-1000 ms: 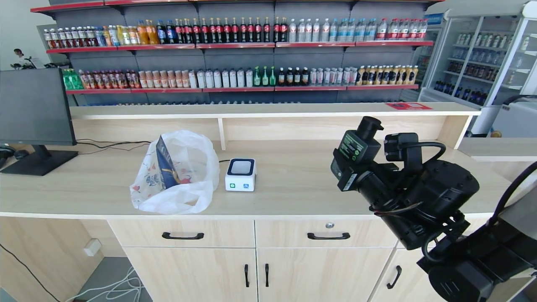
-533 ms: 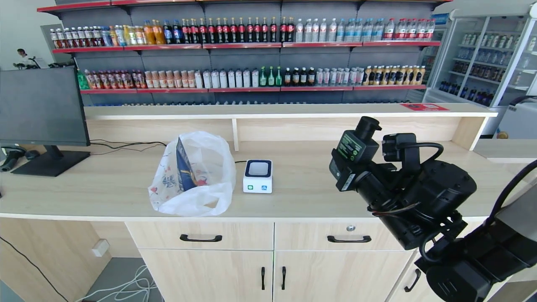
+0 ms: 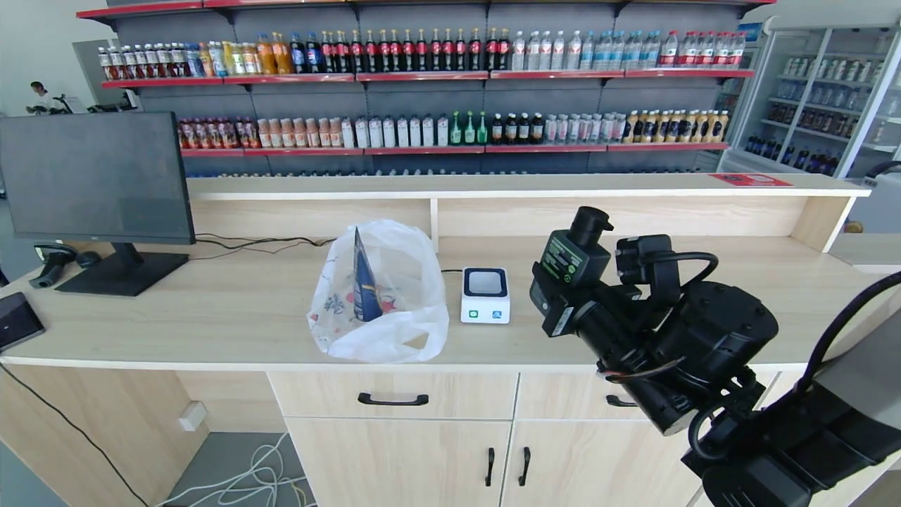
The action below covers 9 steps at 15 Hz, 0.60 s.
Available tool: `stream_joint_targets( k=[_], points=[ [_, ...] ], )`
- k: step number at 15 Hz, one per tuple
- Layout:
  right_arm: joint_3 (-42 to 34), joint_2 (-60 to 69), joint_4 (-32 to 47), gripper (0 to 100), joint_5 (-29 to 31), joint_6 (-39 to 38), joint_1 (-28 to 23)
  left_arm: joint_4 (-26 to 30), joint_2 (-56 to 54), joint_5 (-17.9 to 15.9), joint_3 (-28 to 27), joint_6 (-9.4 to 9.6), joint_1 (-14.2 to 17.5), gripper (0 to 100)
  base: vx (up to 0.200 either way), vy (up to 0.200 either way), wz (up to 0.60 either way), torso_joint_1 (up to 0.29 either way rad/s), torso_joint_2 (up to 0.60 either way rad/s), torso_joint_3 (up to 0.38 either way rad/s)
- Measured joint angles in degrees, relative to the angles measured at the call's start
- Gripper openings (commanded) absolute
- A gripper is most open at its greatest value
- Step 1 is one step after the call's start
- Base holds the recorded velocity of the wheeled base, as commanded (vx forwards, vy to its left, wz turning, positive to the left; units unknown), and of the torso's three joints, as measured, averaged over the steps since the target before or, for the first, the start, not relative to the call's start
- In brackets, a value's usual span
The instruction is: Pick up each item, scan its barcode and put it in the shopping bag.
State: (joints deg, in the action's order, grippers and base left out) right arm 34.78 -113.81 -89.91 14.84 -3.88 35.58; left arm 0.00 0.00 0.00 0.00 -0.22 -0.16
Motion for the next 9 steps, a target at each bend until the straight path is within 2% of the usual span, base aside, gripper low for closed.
stream_joint_targets(
  k=[4,9],
  points=[
    [0.8,-0.9,0.0,0,0.0,0.0,0.3,0.0,0.0,0.0,0.0,0.00,0.0,0,0.000,0.200,0.00,0.002,0.01,0.001],
    [0.7,-1.2,0.0,0,0.0,0.0,0.4,0.0,0.0,0.0,0.0,0.06,0.0,0,0.000,0.000,0.00,0.000,0.00,0.000]
  ],
)
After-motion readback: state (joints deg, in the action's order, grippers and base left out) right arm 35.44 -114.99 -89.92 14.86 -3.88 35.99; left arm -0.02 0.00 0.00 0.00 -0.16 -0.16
